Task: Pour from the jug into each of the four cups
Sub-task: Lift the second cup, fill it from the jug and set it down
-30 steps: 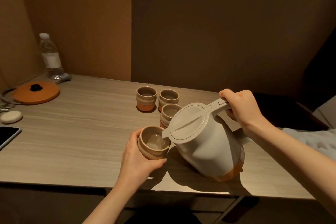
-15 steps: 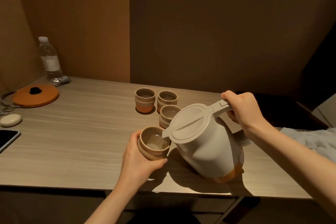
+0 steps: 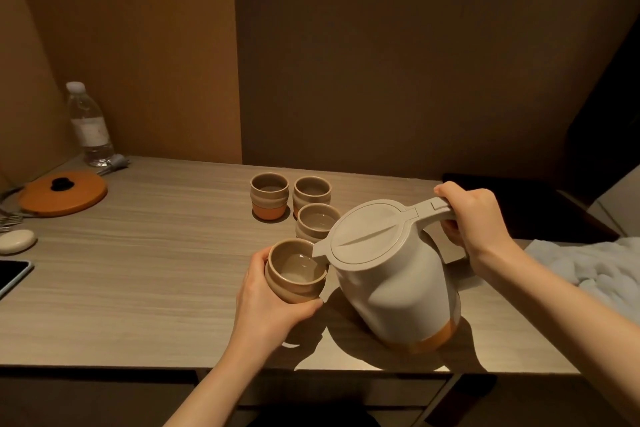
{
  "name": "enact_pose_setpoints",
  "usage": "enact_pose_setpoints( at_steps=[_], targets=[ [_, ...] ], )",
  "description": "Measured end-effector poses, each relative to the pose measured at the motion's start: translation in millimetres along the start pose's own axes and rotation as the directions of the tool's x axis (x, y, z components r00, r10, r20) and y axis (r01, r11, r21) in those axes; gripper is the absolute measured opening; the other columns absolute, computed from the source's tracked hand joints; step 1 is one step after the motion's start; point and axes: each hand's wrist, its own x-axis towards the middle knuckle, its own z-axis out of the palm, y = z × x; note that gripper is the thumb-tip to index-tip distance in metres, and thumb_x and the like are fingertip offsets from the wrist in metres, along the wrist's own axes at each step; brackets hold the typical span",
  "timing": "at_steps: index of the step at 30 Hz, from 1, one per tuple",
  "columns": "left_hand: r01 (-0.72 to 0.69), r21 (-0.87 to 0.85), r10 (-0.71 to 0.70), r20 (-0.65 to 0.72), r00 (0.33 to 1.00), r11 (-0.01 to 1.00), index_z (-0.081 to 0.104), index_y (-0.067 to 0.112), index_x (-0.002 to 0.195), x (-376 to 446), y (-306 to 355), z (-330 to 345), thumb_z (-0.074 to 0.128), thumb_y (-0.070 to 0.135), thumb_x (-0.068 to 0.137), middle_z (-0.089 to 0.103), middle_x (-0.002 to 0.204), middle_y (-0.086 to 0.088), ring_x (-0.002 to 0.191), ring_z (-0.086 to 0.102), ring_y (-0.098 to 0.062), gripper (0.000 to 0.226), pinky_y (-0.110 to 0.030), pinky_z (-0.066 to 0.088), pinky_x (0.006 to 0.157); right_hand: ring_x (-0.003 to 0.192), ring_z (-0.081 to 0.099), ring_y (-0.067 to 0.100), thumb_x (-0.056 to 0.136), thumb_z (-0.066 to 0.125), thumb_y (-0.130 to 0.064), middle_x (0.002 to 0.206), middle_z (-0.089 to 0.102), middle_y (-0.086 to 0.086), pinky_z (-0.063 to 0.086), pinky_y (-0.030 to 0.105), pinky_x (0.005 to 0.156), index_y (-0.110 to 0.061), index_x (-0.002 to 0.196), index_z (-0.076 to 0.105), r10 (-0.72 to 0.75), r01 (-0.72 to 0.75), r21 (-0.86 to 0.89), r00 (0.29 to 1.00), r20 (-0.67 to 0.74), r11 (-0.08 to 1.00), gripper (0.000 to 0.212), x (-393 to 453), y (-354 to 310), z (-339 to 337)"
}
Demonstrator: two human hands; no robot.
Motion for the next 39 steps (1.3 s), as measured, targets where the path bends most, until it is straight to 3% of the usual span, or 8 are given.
enact_pose_setpoints(
  at_steps=[16, 25, 35, 39],
  targets=[
    [0.004, -0.039, -0.004, 0.020, 1.000, 0.999, 0.044, 0.032, 0.119, 1, 15, 15, 0.095, 0.021, 0.046, 0.057, 0.108, 0.019, 0.101, 0.054, 0.002, 0.090, -0.011, 0.041, 0.074, 0.037, 0.034, 0.005, 0.088, 0.053, -0.020, 0.046, 0.037, 0.003, 0.026, 0.021, 0.039, -0.005, 0.054, 0.047, 0.137, -0.120, 0.175, 0.986, -0.091, 0.977, 0.038, -11, 22, -27],
    [0.011, -0.037, -0.010, 0.006, 1.000, 0.999, 0.045, 0.031, 0.122, 8, 13, 19, 0.095, 0.024, 0.045, 0.057, 0.110, 0.017, 0.104, 0.055, -0.001, 0.092, -0.021, 0.046, 0.082, 0.039, 0.030, 0.009, 0.087, 0.054, -0.023, 0.044, 0.035, 0.002, 0.023, 0.028, 0.045, -0.009, 0.051, 0.046, 0.199, -0.163, 0.250, 0.972, -0.124, 0.954, 0.040, -17, 29, -33],
    [0.009, -0.039, -0.010, -0.033, 0.999, 0.999, 0.044, 0.027, 0.127, 29, 8, 8, 0.095, 0.020, 0.048, 0.056, 0.115, 0.015, 0.108, 0.055, -0.008, 0.094, -0.031, 0.050, 0.089, 0.036, 0.028, 0.008, 0.088, 0.053, -0.024, 0.041, 0.036, -0.002, 0.021, 0.022, 0.039, -0.011, 0.053, 0.050, 0.254, -0.198, 0.331, 0.958, -0.135, 0.923, 0.038, -18, 32, -36],
    [0.033, -0.043, -0.037, -0.090, 0.995, 0.999, 0.043, 0.026, 0.128, 43, 0, 4, 0.094, 0.019, 0.051, 0.056, 0.112, 0.015, 0.105, 0.056, -0.008, 0.093, -0.024, 0.047, 0.082, 0.036, 0.030, 0.006, 0.088, 0.052, -0.026, 0.041, 0.038, -0.005, 0.022, 0.021, 0.038, -0.013, 0.055, 0.051, 0.267, -0.202, 0.356, 0.953, -0.145, 0.912, 0.036, -14, 28, -37]
  ],
)
